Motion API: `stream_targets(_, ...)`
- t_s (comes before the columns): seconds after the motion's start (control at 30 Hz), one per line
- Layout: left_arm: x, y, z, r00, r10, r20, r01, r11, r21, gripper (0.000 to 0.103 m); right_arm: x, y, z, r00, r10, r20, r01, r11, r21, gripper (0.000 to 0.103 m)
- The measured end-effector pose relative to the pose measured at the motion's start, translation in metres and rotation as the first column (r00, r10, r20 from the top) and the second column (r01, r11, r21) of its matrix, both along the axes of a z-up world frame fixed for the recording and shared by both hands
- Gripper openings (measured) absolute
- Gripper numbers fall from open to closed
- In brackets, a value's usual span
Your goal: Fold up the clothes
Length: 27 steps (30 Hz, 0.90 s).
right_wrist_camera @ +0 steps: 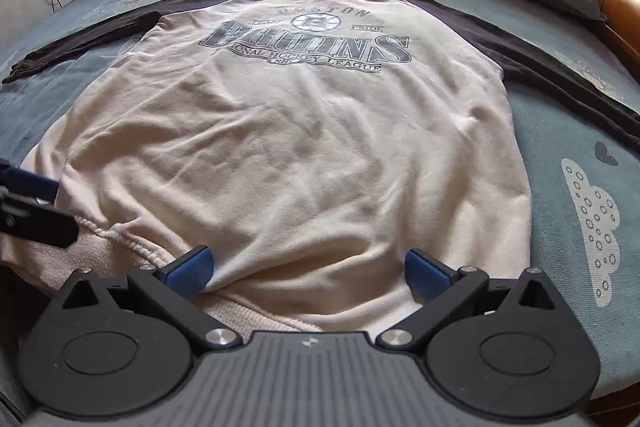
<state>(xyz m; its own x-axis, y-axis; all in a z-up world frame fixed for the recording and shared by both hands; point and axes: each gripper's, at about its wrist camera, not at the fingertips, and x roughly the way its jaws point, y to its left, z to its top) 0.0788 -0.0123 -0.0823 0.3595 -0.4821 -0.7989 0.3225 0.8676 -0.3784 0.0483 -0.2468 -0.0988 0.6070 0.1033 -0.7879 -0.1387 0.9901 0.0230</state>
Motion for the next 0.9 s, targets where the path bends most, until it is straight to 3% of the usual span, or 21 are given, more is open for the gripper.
stream_targets(0.17,-0.005,0.004,0.010,1.000,0.011,-0.014,-0.011,1.000,0.002,0.102,-0.002,-0.007,0.001,1.000,0.022,0.005,-0.022,0.999,0.027,0.103)
stream_targets(0.37,0.013,0.000,0.014,0.996,0.087,0.022,-0.087,0.995,-0.039,0.102,0.004,-0.005,0.003,0.999,0.033,-0.031,-0.032,0.999,0.014,0.103)
stream_targets(0.7,0.003,0.012,0.001,0.998,0.057,-0.006,-0.057,0.997,-0.044,0.102,-0.002,-0.008,0.001,0.999,0.054,-0.005,-0.054,0.998,0.024,0.103)
stream_targets(0.77,0.010,0.020,0.007,0.996,0.085,-0.019,-0.086,0.995,-0.058,0.102,-0.002,-0.006,0.001,0.999,0.052,-0.001,-0.052,0.998,0.016,0.103)
stream_targets(0.9,0.039,0.023,0.015,0.993,0.107,0.039,-0.103,0.990,-0.095,0.102,0.002,-0.006,0.000,0.999,0.054,-0.006,-0.054,0.999,0.008,0.103)
